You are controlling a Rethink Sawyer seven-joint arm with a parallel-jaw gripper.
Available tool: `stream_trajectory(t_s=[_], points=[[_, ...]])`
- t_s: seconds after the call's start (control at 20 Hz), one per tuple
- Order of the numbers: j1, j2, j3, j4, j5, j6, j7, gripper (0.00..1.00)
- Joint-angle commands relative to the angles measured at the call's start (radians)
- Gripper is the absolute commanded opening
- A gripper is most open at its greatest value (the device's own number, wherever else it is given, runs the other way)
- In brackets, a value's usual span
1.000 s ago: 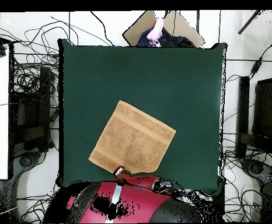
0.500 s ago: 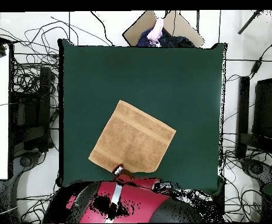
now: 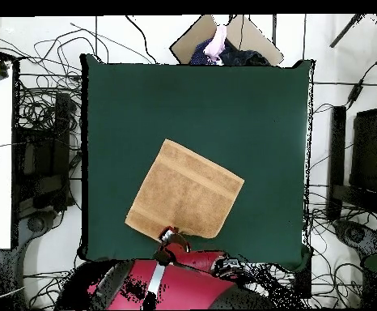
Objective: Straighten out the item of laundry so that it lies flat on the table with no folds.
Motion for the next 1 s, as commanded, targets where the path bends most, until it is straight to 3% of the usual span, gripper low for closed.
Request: stream_trajectory(t_s=[0.05,0.25,0.6,0.75,1.0], points=[[-0.017,-0.033,0.042,-0.080,0.062,0.111,0.068,0.00],[-0.060,-0.058,0.095,-0.100,0.053,0.308,-0.002,0.00],[-0.130,-0.124,0.209,-0.057,0.243,0.921,0.017,0.00],[-0.130,-0.104,0.223,-0.102,0.270,1.074,-0.001,0.00],[-0.137,-0.058,0.253,-0.108,0.296,1.036,0.000,0.00]])
